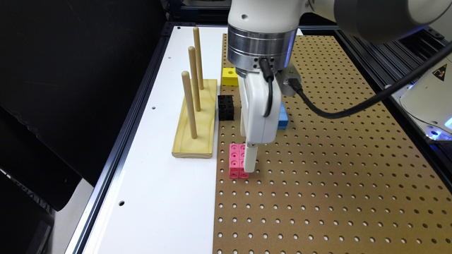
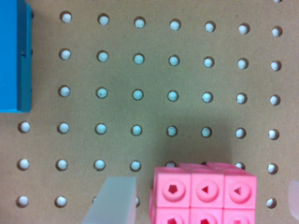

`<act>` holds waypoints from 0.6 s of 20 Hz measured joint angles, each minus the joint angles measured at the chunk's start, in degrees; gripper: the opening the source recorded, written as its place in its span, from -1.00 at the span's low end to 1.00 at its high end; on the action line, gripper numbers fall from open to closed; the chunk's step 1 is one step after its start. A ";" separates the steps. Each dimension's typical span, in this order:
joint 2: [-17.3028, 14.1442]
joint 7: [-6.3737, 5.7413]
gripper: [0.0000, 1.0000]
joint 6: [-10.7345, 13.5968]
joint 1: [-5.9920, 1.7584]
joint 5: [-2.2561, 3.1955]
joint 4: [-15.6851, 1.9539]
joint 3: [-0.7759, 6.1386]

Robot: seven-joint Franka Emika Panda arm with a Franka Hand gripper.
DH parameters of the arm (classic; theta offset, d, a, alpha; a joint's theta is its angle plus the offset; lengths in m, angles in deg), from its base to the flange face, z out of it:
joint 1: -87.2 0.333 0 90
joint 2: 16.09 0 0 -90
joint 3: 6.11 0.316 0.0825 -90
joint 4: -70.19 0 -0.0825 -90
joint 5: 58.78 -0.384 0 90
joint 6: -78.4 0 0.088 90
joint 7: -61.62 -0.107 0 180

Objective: Pick up pink block.

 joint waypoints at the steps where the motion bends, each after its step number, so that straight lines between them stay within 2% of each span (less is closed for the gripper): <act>1: -0.03 0.00 1.00 -0.01 0.00 0.04 -0.14 -0.07; 5: -1.79 0.00 1.00 -0.16 0.02 0.61 -1.47 -0.48; 9: -6.00 -0.04 1.00 -2.28 0.03 1.71 -3.30 -0.88; 12: -7.58 -0.04 1.00 -2.44 0.04 1.88 -4.61 -0.94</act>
